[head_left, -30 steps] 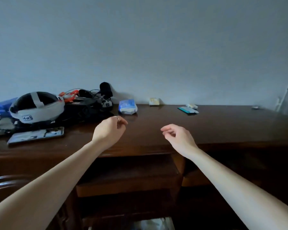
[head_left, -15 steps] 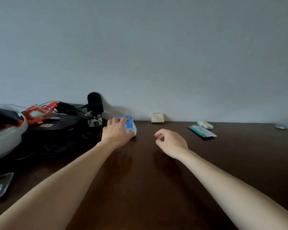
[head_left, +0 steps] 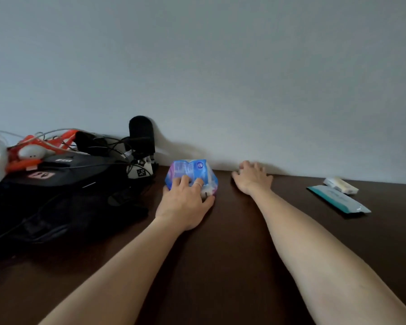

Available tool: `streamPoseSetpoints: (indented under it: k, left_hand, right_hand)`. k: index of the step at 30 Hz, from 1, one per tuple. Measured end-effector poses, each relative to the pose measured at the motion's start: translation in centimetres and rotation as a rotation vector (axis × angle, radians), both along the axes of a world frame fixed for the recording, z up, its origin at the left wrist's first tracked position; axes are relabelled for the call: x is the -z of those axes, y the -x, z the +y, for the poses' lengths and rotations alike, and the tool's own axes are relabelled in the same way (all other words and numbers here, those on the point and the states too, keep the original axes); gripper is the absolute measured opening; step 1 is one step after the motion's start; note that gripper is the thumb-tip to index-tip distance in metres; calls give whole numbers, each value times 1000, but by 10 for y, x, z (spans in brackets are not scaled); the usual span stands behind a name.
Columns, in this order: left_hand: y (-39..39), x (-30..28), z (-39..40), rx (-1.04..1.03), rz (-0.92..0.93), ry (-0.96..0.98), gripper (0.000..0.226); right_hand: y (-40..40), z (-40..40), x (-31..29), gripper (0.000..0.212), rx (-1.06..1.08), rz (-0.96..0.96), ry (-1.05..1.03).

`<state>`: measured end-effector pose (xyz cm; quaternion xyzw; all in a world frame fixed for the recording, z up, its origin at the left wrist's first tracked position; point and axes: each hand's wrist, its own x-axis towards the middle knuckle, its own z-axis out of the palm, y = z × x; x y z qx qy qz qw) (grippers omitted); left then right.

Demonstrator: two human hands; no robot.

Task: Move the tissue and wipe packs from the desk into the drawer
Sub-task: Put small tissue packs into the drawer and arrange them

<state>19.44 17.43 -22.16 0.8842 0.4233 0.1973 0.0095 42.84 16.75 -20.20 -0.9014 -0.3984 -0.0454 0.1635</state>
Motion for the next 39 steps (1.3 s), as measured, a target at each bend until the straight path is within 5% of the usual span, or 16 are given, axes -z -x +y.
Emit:
streamPoseSetpoints:
  k: [8, 15, 23, 30, 33, 35, 39]
  left_hand:
    - [6, -8, -6, 50, -42, -6, 53]
    - [66, -48, -54, 144, 205, 117, 51]
    - [171, -37, -195, 162, -106, 51, 32]
    - [244, -12, -326, 203, -497, -117, 55]
    - [273, 22, -354, 235, -507, -103, 55]
    - [284, 52, -362, 247, -482, 49, 54]
    - [293, 114, -364, 153, -591, 826, 40]
  right_hand:
    - [11, -48, -6, 34, -210, -85, 59]
    - [84, -168, -13, 34, -300, -169, 29]
    - [207, -304, -31, 35, -288, -108, -167]
    - [306, -413, 17, 27, -275, 160, -655]
    - [330, -460, 54, 25, -369, 285, -675]
    - [338, -482, 83, 19, -429, 361, -596]
    - [348, -501, 146, 25, -506, 636, -353]
